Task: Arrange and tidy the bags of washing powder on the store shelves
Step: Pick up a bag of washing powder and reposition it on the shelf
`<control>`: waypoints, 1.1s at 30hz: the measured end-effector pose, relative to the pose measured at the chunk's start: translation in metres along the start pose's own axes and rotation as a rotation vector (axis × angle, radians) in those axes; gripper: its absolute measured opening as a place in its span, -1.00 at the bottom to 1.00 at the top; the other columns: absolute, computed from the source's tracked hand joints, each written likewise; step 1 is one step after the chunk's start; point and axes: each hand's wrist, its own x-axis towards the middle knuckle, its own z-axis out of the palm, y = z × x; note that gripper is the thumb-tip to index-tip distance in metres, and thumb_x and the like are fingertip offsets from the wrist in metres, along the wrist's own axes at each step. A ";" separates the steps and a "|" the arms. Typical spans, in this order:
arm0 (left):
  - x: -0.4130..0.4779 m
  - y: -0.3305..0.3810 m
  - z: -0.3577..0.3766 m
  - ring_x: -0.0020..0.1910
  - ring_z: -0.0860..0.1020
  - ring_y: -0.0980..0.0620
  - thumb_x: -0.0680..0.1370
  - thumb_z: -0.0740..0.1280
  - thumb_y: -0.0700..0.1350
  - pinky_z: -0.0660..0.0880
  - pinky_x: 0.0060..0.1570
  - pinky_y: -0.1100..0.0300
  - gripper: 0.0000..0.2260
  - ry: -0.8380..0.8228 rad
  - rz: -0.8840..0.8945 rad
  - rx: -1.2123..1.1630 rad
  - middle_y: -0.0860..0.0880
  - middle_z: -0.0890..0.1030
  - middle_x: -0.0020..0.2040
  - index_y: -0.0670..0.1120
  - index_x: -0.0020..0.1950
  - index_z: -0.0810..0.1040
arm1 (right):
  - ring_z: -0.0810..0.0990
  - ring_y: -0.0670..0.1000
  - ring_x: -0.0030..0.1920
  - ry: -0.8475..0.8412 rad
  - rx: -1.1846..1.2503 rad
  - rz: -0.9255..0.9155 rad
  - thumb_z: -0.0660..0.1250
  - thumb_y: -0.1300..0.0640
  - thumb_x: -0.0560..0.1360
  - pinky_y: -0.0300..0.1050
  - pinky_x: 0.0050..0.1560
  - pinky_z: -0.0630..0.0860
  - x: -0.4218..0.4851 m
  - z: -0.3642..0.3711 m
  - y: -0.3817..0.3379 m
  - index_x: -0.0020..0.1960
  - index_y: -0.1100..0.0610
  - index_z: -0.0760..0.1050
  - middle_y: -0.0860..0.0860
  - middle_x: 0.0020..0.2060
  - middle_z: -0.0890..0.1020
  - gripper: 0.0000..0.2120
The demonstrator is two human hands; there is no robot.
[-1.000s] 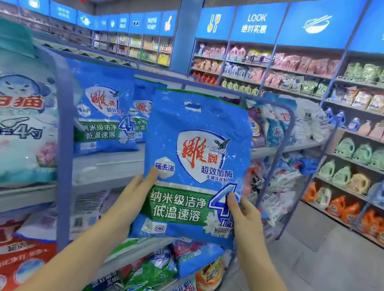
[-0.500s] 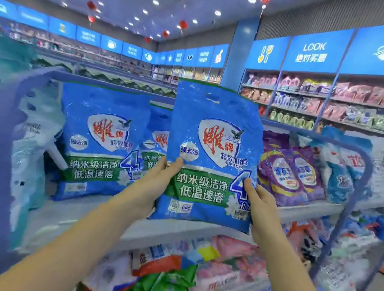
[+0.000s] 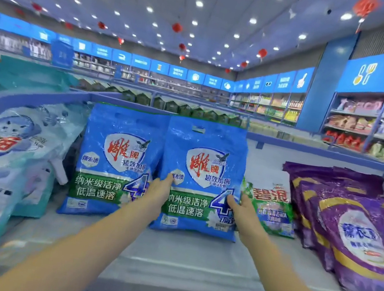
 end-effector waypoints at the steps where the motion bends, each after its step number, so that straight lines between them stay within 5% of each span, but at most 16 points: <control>1: 0.002 -0.005 0.005 0.29 0.41 -0.21 0.61 0.15 0.10 0.35 0.28 -0.01 -0.52 0.032 -0.031 -0.037 -0.20 0.41 0.34 -0.23 0.36 0.36 | 0.62 -0.09 -0.34 -0.032 -0.007 0.042 0.18 0.19 0.61 -0.19 -0.28 0.59 0.005 0.001 0.007 0.29 0.17 0.35 0.00 -0.11 0.59 -0.74; 4: 0.012 -0.014 0.013 0.16 0.48 -0.23 0.61 0.14 0.08 0.41 0.20 -0.06 -0.64 0.119 -0.029 -0.115 -0.24 0.49 0.19 -0.22 0.04 0.47 | 0.61 0.03 -0.19 -0.093 0.024 0.110 0.17 0.18 0.62 0.10 0.07 0.55 0.018 0.003 0.015 0.35 0.15 0.32 0.11 -0.03 0.62 -0.69; 7: 0.017 -0.013 0.016 0.00 0.47 -0.18 0.60 0.15 0.04 0.43 0.10 -0.10 -0.71 0.200 -0.007 -0.168 -0.25 0.49 0.06 -0.13 -0.20 0.42 | 0.60 0.03 -0.18 -0.170 0.055 0.130 0.15 0.17 0.62 0.01 -0.02 0.58 0.024 0.007 0.011 0.35 0.17 0.30 0.10 -0.07 0.62 -0.70; 12: 0.011 -0.014 0.018 0.30 0.36 -0.21 0.63 0.04 0.10 0.30 0.25 -0.01 -0.52 0.268 0.051 -0.029 -0.21 0.38 0.36 -0.21 0.40 0.28 | 0.59 -0.05 -0.21 -0.222 0.042 0.152 0.18 0.15 0.62 -0.19 -0.29 0.51 0.022 0.004 0.008 0.44 0.18 0.18 0.04 -0.02 0.61 -0.57; 16: -0.001 -0.002 0.013 0.43 0.25 -0.16 0.65 0.01 0.09 0.22 0.31 0.01 -0.48 0.216 0.102 0.017 -0.15 0.25 0.48 -0.18 0.52 0.10 | 0.55 -0.05 -0.05 -0.205 -0.049 -0.003 0.20 0.15 0.60 -0.35 -0.33 0.43 0.011 -0.006 -0.004 0.48 0.05 0.11 0.08 0.30 0.47 -0.50; 20: -0.020 0.009 -0.006 0.39 0.30 -0.07 0.64 0.01 0.14 0.24 0.30 0.02 -0.51 0.188 0.206 0.017 -0.04 0.31 0.45 -0.08 0.50 0.19 | 0.38 -0.12 0.15 -0.099 -0.069 -0.205 0.21 0.18 0.60 -0.49 -0.27 0.37 -0.018 -0.020 -0.010 0.48 0.00 0.15 0.05 0.42 0.32 -0.51; 23: -0.046 0.011 -0.030 0.36 0.34 0.04 0.65 0.04 0.11 0.23 0.33 0.09 -0.55 0.191 0.294 -0.108 0.05 0.35 0.40 -0.05 0.48 0.25 | 0.45 -0.15 0.20 -0.045 -0.004 -0.365 0.23 0.26 0.56 -0.52 -0.09 0.38 -0.047 -0.030 -0.003 0.25 -0.03 0.36 0.02 0.31 0.46 -0.68; 27: -0.097 -0.008 -0.079 0.30 0.46 0.04 0.65 0.10 -0.01 0.30 0.39 0.06 -0.71 0.186 0.446 -0.200 -0.03 0.53 0.28 -0.07 0.26 0.50 | 0.59 -0.14 -0.14 -0.043 0.138 -0.460 0.21 0.32 0.56 -0.37 -0.16 0.52 -0.084 -0.034 0.005 0.06 -0.03 0.45 0.00 0.00 0.60 -0.74; 30: -0.137 -0.039 -0.121 0.18 0.55 0.09 0.61 0.20 0.01 0.40 0.29 0.13 -0.79 0.253 0.552 -0.089 0.02 0.64 0.10 0.00 0.04 0.61 | 0.55 -0.02 -0.30 -0.115 0.215 -0.469 0.26 0.11 0.48 -0.27 -0.27 0.54 -0.111 -0.023 0.001 -0.06 -0.01 0.52 0.00 -0.22 0.64 -0.91; 33: -0.185 -0.057 -0.167 0.05 0.62 0.07 0.51 0.26 0.14 0.50 0.08 0.28 -0.72 0.314 0.600 -0.083 -0.03 0.69 -0.04 0.00 -0.09 0.66 | 0.53 -0.03 -0.36 -0.247 0.216 -0.473 0.33 -0.21 0.32 -0.27 -0.30 0.54 -0.137 0.002 0.000 -0.14 0.00 0.59 0.01 -0.32 0.62 -0.70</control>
